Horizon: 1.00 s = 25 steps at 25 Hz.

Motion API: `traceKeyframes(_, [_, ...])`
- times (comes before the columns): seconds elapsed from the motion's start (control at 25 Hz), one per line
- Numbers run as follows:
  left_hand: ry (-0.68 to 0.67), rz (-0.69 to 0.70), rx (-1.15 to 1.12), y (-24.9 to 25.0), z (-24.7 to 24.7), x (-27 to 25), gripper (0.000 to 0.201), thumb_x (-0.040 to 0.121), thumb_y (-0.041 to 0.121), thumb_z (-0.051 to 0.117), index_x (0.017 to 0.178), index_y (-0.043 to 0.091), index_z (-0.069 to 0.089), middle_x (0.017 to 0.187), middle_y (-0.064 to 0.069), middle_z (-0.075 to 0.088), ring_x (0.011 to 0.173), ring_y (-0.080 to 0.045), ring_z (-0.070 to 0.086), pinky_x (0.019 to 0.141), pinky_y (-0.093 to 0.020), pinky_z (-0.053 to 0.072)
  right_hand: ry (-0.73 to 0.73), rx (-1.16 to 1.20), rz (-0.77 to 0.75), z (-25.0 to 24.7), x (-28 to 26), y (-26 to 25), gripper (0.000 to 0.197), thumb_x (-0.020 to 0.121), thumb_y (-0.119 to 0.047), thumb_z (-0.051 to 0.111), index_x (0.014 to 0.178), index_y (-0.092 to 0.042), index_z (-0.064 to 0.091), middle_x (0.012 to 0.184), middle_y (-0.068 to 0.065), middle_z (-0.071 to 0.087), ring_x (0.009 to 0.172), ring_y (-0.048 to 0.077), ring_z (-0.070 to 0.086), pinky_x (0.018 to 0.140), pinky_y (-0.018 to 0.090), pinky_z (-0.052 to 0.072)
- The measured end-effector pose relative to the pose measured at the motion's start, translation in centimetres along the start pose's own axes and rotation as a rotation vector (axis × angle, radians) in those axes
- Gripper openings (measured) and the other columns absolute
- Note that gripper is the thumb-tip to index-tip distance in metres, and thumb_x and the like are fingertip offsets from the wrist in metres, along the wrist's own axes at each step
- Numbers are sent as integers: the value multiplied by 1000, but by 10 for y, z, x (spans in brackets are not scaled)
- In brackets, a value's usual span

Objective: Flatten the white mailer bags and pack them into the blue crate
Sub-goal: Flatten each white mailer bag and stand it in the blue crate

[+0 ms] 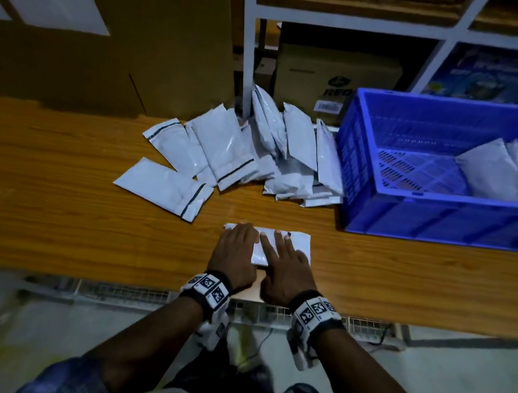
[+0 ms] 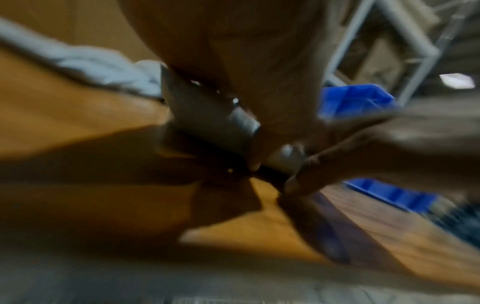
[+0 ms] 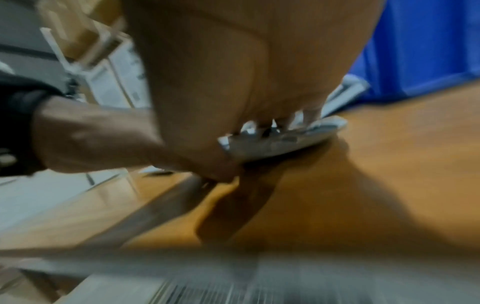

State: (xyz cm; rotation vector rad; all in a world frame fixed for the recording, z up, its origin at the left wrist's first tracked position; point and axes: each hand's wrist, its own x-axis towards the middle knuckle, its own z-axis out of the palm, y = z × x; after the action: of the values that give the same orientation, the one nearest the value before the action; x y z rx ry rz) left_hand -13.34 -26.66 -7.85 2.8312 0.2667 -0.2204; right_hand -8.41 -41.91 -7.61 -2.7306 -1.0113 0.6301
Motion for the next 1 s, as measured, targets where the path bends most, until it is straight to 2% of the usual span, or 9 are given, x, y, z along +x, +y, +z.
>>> traceKeyframes(0.08, [-9,8,-88,3,7,-15,82,71,38,55,148,20,31,164,-4,19,153,-22,9,124,-43,6,10,37,-16,27,-10,3,86,90,-51,40,153,-37,-18,161,2,-23,150,24,-16,121,48,4])
traceKeyframes(0.16, [64,34,-61,4,10,-21,77,84,41,45,156,23,21,167,-1,10,154,-20,2,125,-44,1,49,53,-24,37,-13,6,82,92,-55,35,152,-39,-19,159,-1,-28,148,23,-22,119,46,-3])
traceKeyframes(0.28, [130,20,70,1,14,-21,62,104,44,22,160,26,2,166,5,-9,154,-20,-10,125,-46,-2,33,72,-24,38,-10,8,83,93,-54,36,150,-41,-22,157,-4,-33,146,20,-27,119,46,-7])
traceKeyframes(0.36, [71,-24,77,1,24,-20,62,106,43,20,160,26,-4,165,4,-17,153,-21,-15,125,-46,-2,24,80,-30,35,-9,8,81,94,-51,35,151,-41,-21,157,-4,-33,147,19,-26,121,47,-5])
traceKeyframes(0.56, [74,-40,25,-7,37,-14,62,106,43,24,160,27,-2,167,4,-11,153,-19,-14,125,-40,-2,142,140,0,17,-9,0,62,102,-43,22,156,-35,-5,163,-1,-15,150,20,-16,122,47,0])
traceKeyframes(0.64, [60,-34,20,-9,38,-11,62,106,42,23,160,28,-2,167,5,-10,153,-18,-14,125,-42,0,237,103,24,9,-3,-6,58,103,-42,19,156,-34,-4,162,-2,-18,149,19,-21,122,45,-6])
traceKeyframes(0.72, [57,-32,18,-13,41,-11,61,105,41,23,160,28,-2,167,5,-9,153,-17,-13,125,-44,6,231,107,49,11,6,-11,57,104,-42,16,155,-36,-8,161,-4,-24,148,19,-25,120,42,-11])
traceKeyframes(0.88, [62,9,-18,-19,45,-13,62,104,37,24,160,28,-2,167,5,-8,153,-16,-15,125,-43,5,193,128,112,35,17,-12,56,101,-44,5,155,-39,-9,161,-7,-25,148,17,-23,121,45,-8])
traceKeyframes(1.0, [60,31,-41,-20,40,-12,67,100,35,25,160,26,-2,167,4,-11,153,-16,-14,125,-43,3,202,118,146,38,22,-12,54,102,-43,9,154,-42,-8,161,-9,-23,149,15,-21,122,45,-6])
